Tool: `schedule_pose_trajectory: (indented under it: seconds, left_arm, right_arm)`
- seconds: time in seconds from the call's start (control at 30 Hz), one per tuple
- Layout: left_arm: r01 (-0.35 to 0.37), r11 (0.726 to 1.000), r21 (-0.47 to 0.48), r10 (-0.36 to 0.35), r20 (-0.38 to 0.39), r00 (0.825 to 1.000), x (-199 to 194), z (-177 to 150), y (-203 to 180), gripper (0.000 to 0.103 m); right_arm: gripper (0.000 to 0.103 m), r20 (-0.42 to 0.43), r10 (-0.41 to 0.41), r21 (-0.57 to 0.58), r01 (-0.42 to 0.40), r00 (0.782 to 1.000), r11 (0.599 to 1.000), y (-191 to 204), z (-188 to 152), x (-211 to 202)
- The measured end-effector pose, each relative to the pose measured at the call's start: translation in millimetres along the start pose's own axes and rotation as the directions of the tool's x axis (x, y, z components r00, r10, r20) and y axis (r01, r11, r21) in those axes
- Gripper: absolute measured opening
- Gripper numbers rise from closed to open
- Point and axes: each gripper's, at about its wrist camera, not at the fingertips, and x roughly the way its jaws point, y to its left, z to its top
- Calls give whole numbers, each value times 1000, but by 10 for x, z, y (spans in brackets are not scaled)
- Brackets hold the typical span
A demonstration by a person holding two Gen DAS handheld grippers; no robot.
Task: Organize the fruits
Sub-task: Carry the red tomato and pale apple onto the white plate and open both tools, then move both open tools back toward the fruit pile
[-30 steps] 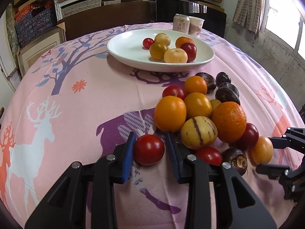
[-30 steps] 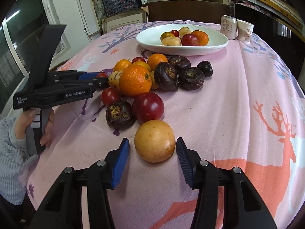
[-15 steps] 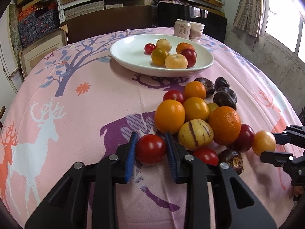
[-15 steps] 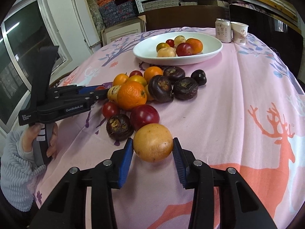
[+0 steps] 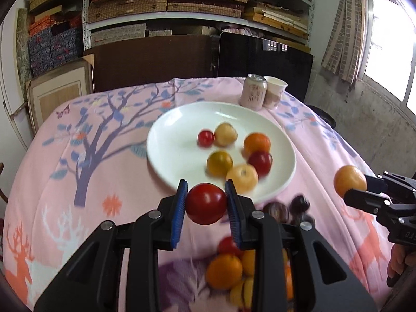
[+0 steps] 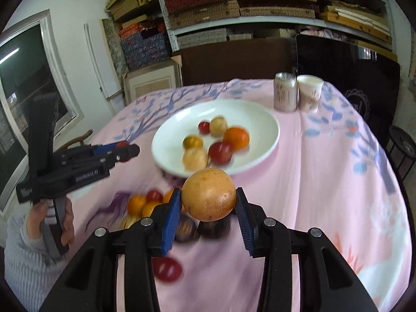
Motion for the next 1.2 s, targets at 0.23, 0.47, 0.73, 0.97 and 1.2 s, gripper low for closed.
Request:
schedule_pose_trajectory:
  seconds: [0.23, 0.47, 0.73, 0.97, 1.2]
  left_arm:
    - [-39, 999, -2, 39, -40, 998, 597, 300, 59, 29]
    - [-29, 998, -51, 26, -60, 998, 827, 286, 238, 55]
    - [-48, 997, -68, 46, -30, 998, 691, 221, 276, 76]
    - [-90, 994, -57, 91, 13, 996, 347, 26, 244, 95]
    - [-72, 997, -30, 71, -22, 997, 33, -433, 157, 96]
  right_arm:
    - [42, 0, -71, 80, 71, 997, 994, -345, 458, 633]
    - [63, 11, -17, 149, 16, 1000, 989, -558, 433, 890]
    - [72, 95, 13, 222, -34, 995, 974, -697, 379, 637]
    - [83, 106, 22, 248, -48, 994, 968, -684, 201, 508]
    - [92, 85, 0, 239, -20, 996, 971, -590, -118, 300]
